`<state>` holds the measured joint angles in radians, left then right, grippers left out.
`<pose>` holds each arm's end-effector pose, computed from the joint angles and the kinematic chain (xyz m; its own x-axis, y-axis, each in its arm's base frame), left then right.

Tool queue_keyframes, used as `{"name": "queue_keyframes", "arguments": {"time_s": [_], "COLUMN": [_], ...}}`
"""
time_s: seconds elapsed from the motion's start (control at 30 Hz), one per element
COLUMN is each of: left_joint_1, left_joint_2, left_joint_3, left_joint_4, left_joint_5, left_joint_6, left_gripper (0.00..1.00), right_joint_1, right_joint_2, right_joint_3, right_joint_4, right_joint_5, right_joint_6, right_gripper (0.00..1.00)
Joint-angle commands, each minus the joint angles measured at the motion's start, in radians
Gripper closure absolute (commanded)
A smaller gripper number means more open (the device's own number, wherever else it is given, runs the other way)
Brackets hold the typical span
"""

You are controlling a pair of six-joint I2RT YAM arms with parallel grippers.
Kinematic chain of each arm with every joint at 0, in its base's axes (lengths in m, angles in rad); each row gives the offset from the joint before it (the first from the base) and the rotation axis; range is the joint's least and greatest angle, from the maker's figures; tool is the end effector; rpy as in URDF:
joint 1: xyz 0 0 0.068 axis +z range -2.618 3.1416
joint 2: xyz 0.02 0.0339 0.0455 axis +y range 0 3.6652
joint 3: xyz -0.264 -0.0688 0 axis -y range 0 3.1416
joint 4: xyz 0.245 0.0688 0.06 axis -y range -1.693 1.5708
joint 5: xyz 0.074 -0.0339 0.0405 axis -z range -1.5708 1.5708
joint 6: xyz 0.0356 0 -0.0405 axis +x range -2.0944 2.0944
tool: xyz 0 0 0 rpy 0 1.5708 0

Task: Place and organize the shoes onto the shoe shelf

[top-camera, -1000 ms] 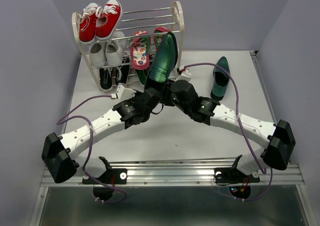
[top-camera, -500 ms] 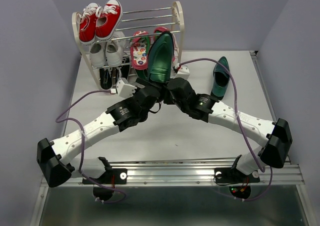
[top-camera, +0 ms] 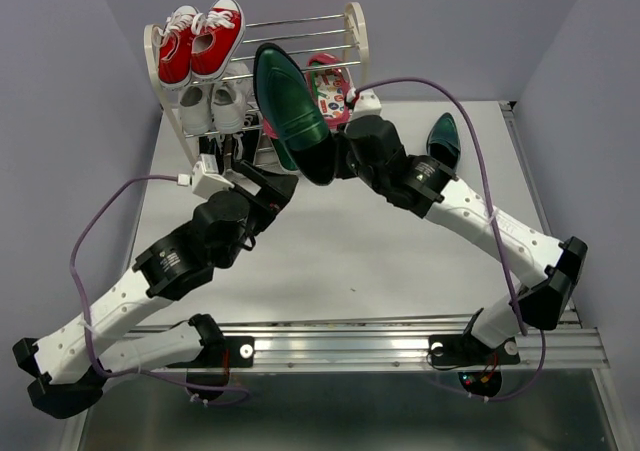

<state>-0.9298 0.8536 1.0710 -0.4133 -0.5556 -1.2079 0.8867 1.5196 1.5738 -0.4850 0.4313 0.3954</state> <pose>0.1197 -0.1291 0.4036 -0.3887 -0.8072 -0.4442 0.0231 0.4734 -0.8805 0.2293 0.2576 0.4059 -0.4223 0.0359 -0.9058 -0.3265 0.9261 0.1889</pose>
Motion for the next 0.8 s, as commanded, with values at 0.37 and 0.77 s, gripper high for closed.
{"name": "queue_keyframes", "arguments": {"time_s": [0.37,0.77], "left_joint_1": [-0.003,-0.004], "left_joint_2": [-0.102,-0.102], "left_joint_3": [0.032,0.014], "left_joint_4": [-0.156,-0.139], "left_joint_5": [-0.155,-0.216], "left_joint_6": [0.114,0.096], "left_gripper": [0.01,0.01], "right_joint_1": [-0.164,-0.213], "right_joint_2": [0.387,0.485], "right_joint_3": [0.831,0.936], "right_joint_4": [-0.073,-0.056], "right_joint_5": [-0.212,-0.306], "right_joint_6": [0.059,0.154], "right_gripper": [0.99,0.99]}}
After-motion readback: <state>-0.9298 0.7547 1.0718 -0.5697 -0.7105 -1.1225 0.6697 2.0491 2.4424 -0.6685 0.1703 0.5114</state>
